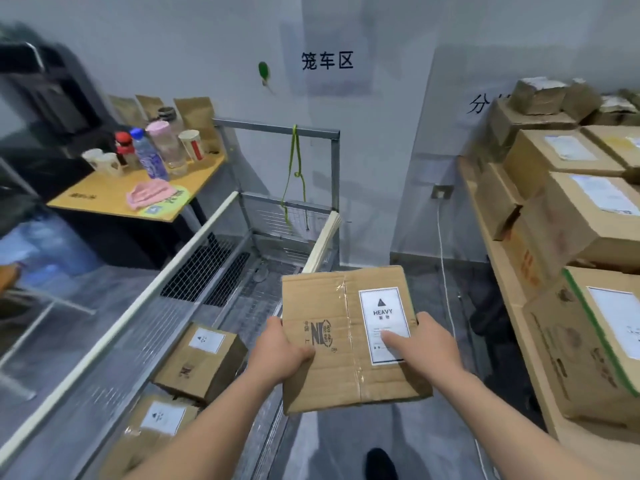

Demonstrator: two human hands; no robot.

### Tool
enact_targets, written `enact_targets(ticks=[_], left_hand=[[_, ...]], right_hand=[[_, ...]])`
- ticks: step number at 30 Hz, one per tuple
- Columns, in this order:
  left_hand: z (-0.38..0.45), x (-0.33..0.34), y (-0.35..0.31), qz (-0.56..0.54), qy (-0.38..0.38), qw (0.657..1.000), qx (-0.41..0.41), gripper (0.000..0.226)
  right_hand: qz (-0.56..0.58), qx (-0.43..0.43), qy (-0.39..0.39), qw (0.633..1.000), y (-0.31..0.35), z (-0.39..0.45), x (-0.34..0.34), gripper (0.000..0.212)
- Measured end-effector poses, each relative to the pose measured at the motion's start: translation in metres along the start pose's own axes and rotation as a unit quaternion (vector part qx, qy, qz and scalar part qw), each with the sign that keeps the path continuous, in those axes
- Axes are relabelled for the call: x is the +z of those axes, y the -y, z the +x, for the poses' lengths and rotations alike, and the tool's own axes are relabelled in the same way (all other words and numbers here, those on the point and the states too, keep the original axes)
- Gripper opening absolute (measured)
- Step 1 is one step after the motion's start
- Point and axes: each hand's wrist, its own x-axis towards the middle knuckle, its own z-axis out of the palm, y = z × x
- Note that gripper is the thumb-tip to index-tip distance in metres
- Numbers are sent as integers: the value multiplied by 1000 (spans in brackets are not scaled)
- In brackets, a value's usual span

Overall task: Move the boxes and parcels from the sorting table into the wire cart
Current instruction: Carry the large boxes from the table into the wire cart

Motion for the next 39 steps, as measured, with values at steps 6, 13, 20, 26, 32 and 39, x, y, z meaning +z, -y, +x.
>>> enact_targets(ticks=[6,13,20,26,32,39], left_hand=[[57,-18,-25,-73,-45,994,-65,60],[105,-54,-39,-147,-125,975,-111,58],[165,-108,-25,-149,-204,959,-128,50],[221,-144,4,-193,-224,941,-164,48],[262,-159,31,-234,-222,925,-201,56],[312,-153,59,-265,-237,895,-270,61]], right_hand=[[-23,-82,47,995,59,88,-12,47],[-39,-193,85,977,144,159,-8,40],[-47,-250,117,960,238,213,39,33],[-68,-271,137,950,310,253,94,45],[-101,-290,162,938,358,290,145,44],[-132,-325,238,906,395,346,217,37]])
